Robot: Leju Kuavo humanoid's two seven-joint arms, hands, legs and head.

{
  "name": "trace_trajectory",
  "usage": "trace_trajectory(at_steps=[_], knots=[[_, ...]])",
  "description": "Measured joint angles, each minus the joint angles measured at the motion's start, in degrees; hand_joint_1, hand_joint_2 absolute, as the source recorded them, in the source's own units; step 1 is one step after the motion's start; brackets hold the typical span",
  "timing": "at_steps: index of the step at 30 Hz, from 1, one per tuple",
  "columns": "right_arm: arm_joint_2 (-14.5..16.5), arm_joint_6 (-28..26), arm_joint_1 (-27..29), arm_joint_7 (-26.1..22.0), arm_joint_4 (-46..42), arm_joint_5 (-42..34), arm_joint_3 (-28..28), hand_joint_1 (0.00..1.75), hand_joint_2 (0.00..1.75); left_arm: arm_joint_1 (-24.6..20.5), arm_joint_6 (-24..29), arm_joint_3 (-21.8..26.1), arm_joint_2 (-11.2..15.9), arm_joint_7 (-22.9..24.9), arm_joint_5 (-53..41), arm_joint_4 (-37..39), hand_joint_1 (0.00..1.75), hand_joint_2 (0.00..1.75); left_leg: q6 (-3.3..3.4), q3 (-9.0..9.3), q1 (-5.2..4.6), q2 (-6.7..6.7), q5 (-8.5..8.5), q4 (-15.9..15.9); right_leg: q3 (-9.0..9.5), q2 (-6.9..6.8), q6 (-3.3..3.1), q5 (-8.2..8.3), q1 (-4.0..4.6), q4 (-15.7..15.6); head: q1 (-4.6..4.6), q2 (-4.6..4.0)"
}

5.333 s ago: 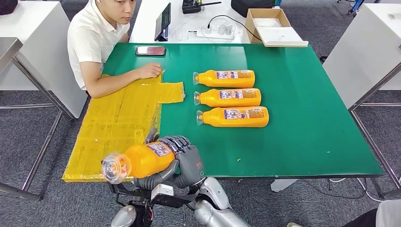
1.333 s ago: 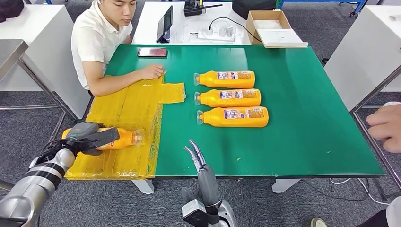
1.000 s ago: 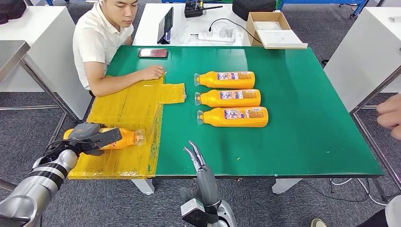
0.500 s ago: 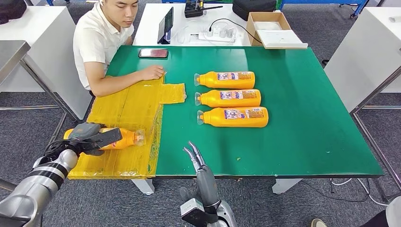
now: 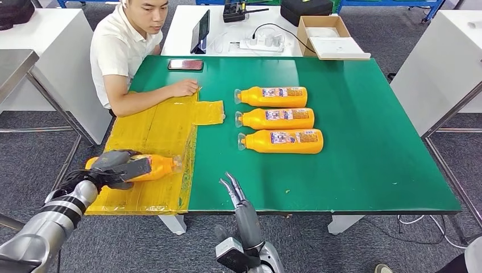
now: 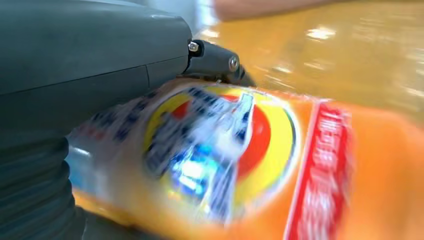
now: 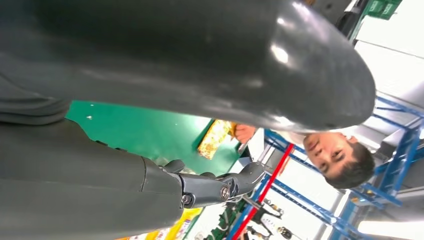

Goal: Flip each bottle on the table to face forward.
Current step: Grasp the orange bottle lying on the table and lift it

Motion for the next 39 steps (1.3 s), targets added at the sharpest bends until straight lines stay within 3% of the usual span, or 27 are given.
trace_trajectory(at_steps=[4, 13, 25, 28, 34, 39], knots=[[0.0, -0.7, 0.0, 0.0, 1.0, -0.9, 0.0, 0.0, 0.0, 2.2, -4.3, -3.0, 0.0, -0.8, 4.1, -6.3, 0.0, 1.75, 0.02, -0.05, -0.01, -0.01, 0.01, 0.0, -0.03, -0.03, 0.01, 0.01, -0.01, 0.0, 0.01, -0.01], [0.0, -1.1, -0.1, 0.0, 2.1, -1.3, 0.0, 0.0, 0.0, 4.4, -4.8, -7.3, 0.2, -0.5, 6.6, -13.0, 0.0, 1.75, 0.03, -0.31, -0.01, -0.05, 0.02, 0.0, -0.24, -0.11, 0.02, 0.02, 0.0, 0.0, 0.02, 0.0], [0.0, -1.3, -0.1, 0.0, 2.9, -1.3, 0.0, 0.0, 0.0, 6.4, 1.2, -9.6, -0.6, 0.6, 8.2, -15.8, 0.0, 1.75, 0.03, -0.39, 0.0, -0.03, 0.02, 0.0, -0.36, -0.11, 0.02, 0.02, 0.0, 0.0, 0.01, 0.0], [0.0, -1.6, 0.0, 0.0, 2.9, -1.1, 0.0, 0.0, 0.0, 7.9, 5.4, -9.3, -1.4, -0.9, 8.4, -17.4, 0.0, 1.75, 0.03, -0.46, 0.0, -0.01, 0.02, 0.0, -0.45, -0.1, 0.02, 0.03, 0.0, 0.0, -0.01, 0.0], [0.0, -2.1, 0.1, 0.0, 2.9, -0.3, -0.1, 0.0, 0.0, 15.4, 20.5, -6.1, -6.1, -7.9, 8.8, -27.1, 0.0, 1.75, 0.08, -0.97, -0.01, 0.04, 0.06, 0.1, -0.95, -0.09, 0.07, 0.08, -0.01, 0.0, 0.03, -0.01], [-0.2, -2.3, 0.1, 0.0, 3.0, -0.3, 0.0, 0.0, 0.0, 19.4, 21.9, -4.1, -9.5, -12.8, 14.0, -34.4, 0.0, 1.75, 0.09, -1.18, -0.01, 0.08, 0.04, 0.1, -1.21, -0.08, 0.08, 0.09, 0.01, 0.0, 0.02, 0.0]])
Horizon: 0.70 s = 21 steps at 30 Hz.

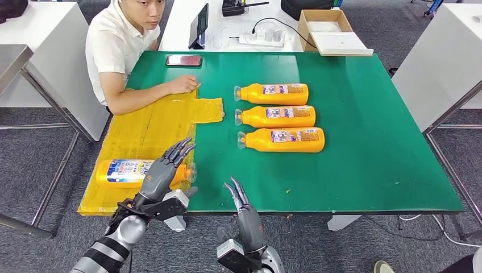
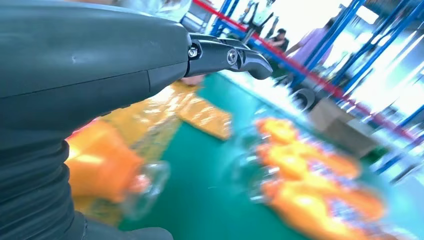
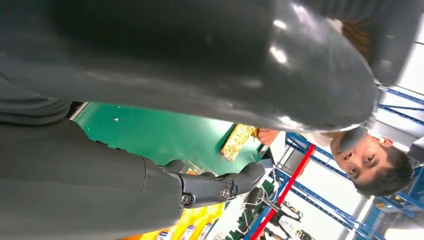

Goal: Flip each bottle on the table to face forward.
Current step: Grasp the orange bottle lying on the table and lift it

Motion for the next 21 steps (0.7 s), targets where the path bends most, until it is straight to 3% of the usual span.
trace_trajectory(at_steps=[8, 14, 18, 21], knots=[[-0.5, -0.7, 0.2, 0.0, 0.0, -0.7, 0.8, 0.0, 0.0, 3.5, 0.9, 1.6, -2.7, -5.1, 4.5, -7.6, 0.0, 1.75, -0.01, -0.13, 0.04, 0.01, 0.0, 0.0, -0.13, 0.0, -0.01, 0.0, 0.03, 0.0, -0.01, -0.01], [-0.7, -0.9, 0.2, 0.0, 0.0, -0.7, 1.1, 0.0, 0.0, 4.6, 1.6, 2.2, -3.6, -6.4, 5.0, -10.6, 0.0, 1.75, 0.0, -0.13, 0.03, 0.0, 0.0, 0.0, -0.12, 0.0, 0.0, 0.0, 0.02, 0.0, 0.0, -0.01], [-0.8, -3.8, 0.2, 0.0, 0.0, 1.8, 1.3, 0.0, 1.75, 5.5, 2.6, 2.4, -4.5, -9.2, 7.8, -12.3, 0.0, 1.75, 0.0, -0.14, 0.03, -0.01, 0.0, 0.0, -0.12, 0.0, 0.0, 0.0, 0.02, 0.0, -0.01, 0.0], [-1.2, -6.7, 0.7, 0.6, -0.9, 13.1, -0.7, 0.0, 1.75, 6.9, 2.4, 2.7, -6.0, -11.1, 13.8, -14.6, 0.0, 1.75, 0.0, -0.14, 0.02, 0.01, -0.01, 0.0, -0.13, 0.0, 0.0, 0.0, 0.01, 0.0, -0.02, -0.01]])
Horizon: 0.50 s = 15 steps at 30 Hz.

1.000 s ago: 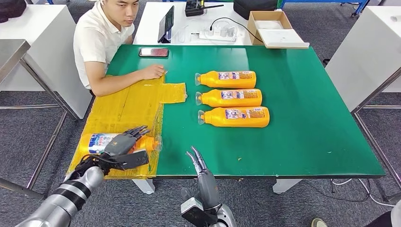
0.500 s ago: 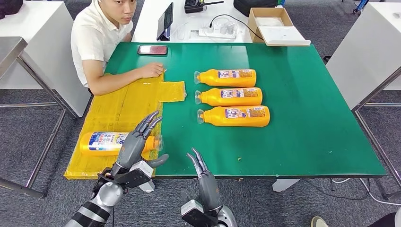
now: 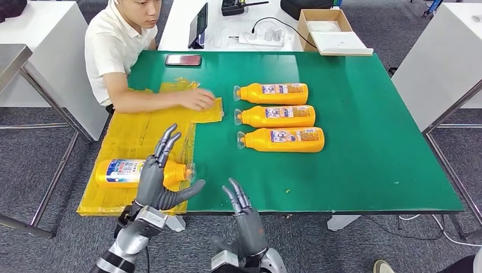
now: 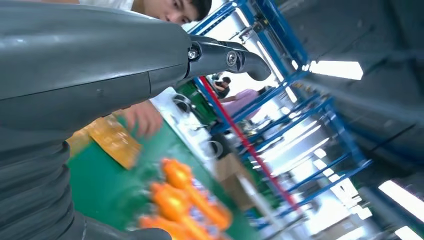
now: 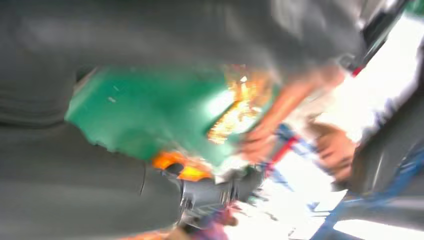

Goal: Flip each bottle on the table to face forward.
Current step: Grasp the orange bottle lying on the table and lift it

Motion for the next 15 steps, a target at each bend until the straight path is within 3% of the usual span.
trace_trajectory(at_steps=[4, 6, 9, 12, 15], knots=[[-1.2, -0.3, 1.0, 1.6, -4.0, 16.2, -9.7, 0.0, 1.75, 3.9, 1.1, 0.8, -2.5, -1.0, 8.3, -4.6, 0.0, 1.75, 0.01, -0.04, -0.03, -0.04, -0.01, 0.0, 0.0, -0.01, 0.0, 0.0, -0.02, 0.0, -0.01, 0.01], [-2.4, -0.3, 1.1, 3.1, -6.7, 18.9, -15.5, 0.0, 1.75, 6.5, 0.9, 1.1, -3.6, -0.3, 12.3, -6.8, 0.0, 1.75, 0.03, -0.04, -0.06, -0.05, -0.02, 0.0, 0.02, -0.01, 0.02, 0.0, -0.04, -0.1, 0.0, 0.01], [-4.3, -0.3, 1.1, 3.9, -9.9, 19.9, -22.7, 0.0, 1.75, 9.7, -4.0, 1.1, -4.6, 2.5, 21.0, -8.4, 0.0, 1.75, 0.06, -0.04, -0.09, -0.04, -0.04, 0.0, 0.03, -0.01, 0.06, 0.04, -0.06, -0.1, 0.0, 0.0], [-5.3, -0.3, 0.9, 1.3, -12.2, 23.0, -29.8, 0.0, 1.75, 12.1, -8.6, 1.2, -5.3, 3.4, 26.6, -8.6, 0.0, 1.75, 0.07, -0.05, -0.1, -0.03, -0.04, 0.0, 0.02, -0.01, 0.09, 0.06, -0.07, -0.1, -0.01, -0.01], [-5.3, -0.3, -0.3, -0.3, -13.3, 29.9, -36.9, 0.0, 1.75, 13.0, -9.0, 1.2, -6.0, 2.7, 27.3, -8.6, 0.0, 1.75, 0.07, -0.05, -0.08, -0.03, -0.04, 0.0, 0.02, -0.01, 0.09, 0.06, -0.05, -0.1, -0.01, 0.0]])
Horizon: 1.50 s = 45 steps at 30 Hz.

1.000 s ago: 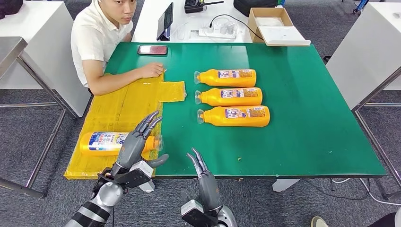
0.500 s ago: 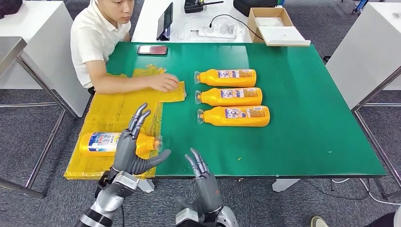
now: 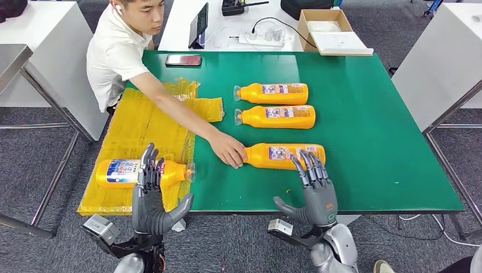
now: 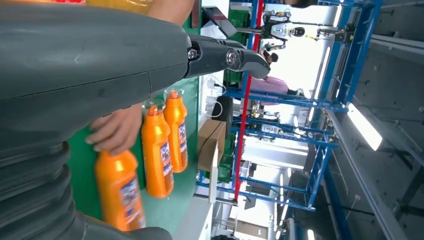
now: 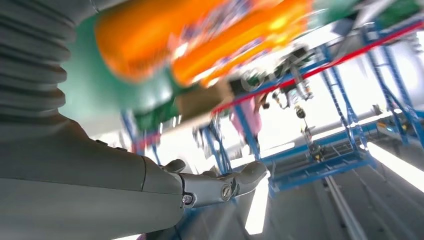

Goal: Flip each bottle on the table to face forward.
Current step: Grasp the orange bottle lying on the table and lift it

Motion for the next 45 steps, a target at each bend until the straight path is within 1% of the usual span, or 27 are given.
trace_trajectory(at_steps=[3, 7, 12, 16, 20, 25, 30, 34, 40, 45], knots=[[-0.2, 0.0, -1.6, 0.2, 0.0, 5.3, -5.2, 0.0, 1.75, 0.2, 1.3, 0.0, -0.4, -0.9, -1.3, 0.0, 0.0, 1.75, 0.0, 0.0, 0.02, 0.0, 0.01, 0.0, 0.0, 0.0, 0.0, 0.0, 0.02, 0.0, -0.01, 0.01], [-1.0, 0.0, -3.3, 0.7, 0.4, 8.1, -9.0, 0.0, 1.75, 0.4, 2.1, 0.0, -0.6, -1.5, -2.4, 0.0, 0.0, 1.75, 0.0, 0.01, 0.03, 0.0, 0.02, 0.0, 0.0, 0.0, 0.0, 0.0, 0.01, 0.0, -0.01, 0.01], [-1.6, 0.0, -4.3, 1.7, 1.0, 9.5, -10.8, 0.0, 1.75, 0.5, 2.3, 0.1, -0.8, -1.6, -2.5, 0.0, 0.0, 1.75, 0.01, -0.01, 0.02, 0.0, 0.01, 0.0, 0.0, 0.0, 0.0, 0.0, 0.01, 0.0, -0.01, 0.01], [-2.9, 0.0, -6.1, 6.7, 3.5, 12.8, -10.8, 0.0, 1.75, 0.4, 2.8, 0.0, -1.0, -1.6, -2.9, 0.0, 0.0, 1.75, 0.01, -0.03, 0.02, 0.0, 0.01, 0.0, 0.0, 0.0, 0.0, 0.0, 0.01, 0.0, -0.01, 0.01], [-5.2, 0.1, -9.9, 12.5, 11.1, 12.4, -8.0, 0.0, 1.75, 0.3, 4.2, 0.0, -1.2, -1.3, -4.1, 0.4, 0.0, 1.75, 0.02, -0.02, 0.02, 0.01, 0.03, 0.0, 0.0, 0.0, 0.05, 0.04, 0.0, 0.0, -0.01, 0.0], [-7.1, 0.4, -12.9, 14.2, 18.7, 11.5, -4.2, 0.0, 1.75, 0.2, 4.6, -0.1, -1.6, -1.1, -4.5, 1.1, 0.0, 1.75, 0.04, -0.02, 0.02, 0.0, 0.04, 0.0, 0.0, 0.0, 0.07, 0.05, 0.01, 0.0, -0.02, 0.0], [-7.2, 1.6, -15.7, 18.4, 25.7, 13.1, 0.2, 0.0, 1.75, -0.6, 4.4, -0.5, -1.7, -0.4, -5.3, 1.9, 0.0, 1.75, 0.04, -0.04, 0.05, 0.0, 0.04, 0.0, -0.02, 0.01, 0.07, 0.05, 0.03, 0.0, -0.01, 0.0], [-7.0, 1.4, -17.7, 19.0, 30.1, 12.1, 3.1, 0.0, 1.75, -1.2, 4.4, -0.9, -1.9, -0.3, -5.4, 2.6, 0.0, 1.75, 0.04, -0.04, 0.05, -0.01, 0.05, 0.0, -0.02, 0.0, 0.07, 0.05, 0.03, 0.0, -0.02, 0.0], [-6.8, 1.5, -19.2, 19.2, 33.2, 11.7, 5.5, 0.0, 1.75, -1.6, 4.4, -1.2, -1.9, -0.2, -5.4, 3.3, 0.0, 1.75, 0.04, -0.03, 0.03, 0.0, 0.05, 0.0, -0.01, 0.0, 0.07, 0.05, 0.02, 0.0, -0.01, 0.0], [-6.7, 0.8, -20.5, 22.0, 34.9, 11.9, 7.8, 0.0, 1.75, -2.1, 4.4, -1.6, -1.9, 0.0, -5.5, 3.7, 0.0, 1.75, 0.04, 0.0, 0.04, 0.03, 0.05, 0.0, -0.01, 0.01, 0.07, 0.05, 0.02, 0.0, -0.01, 0.01]])
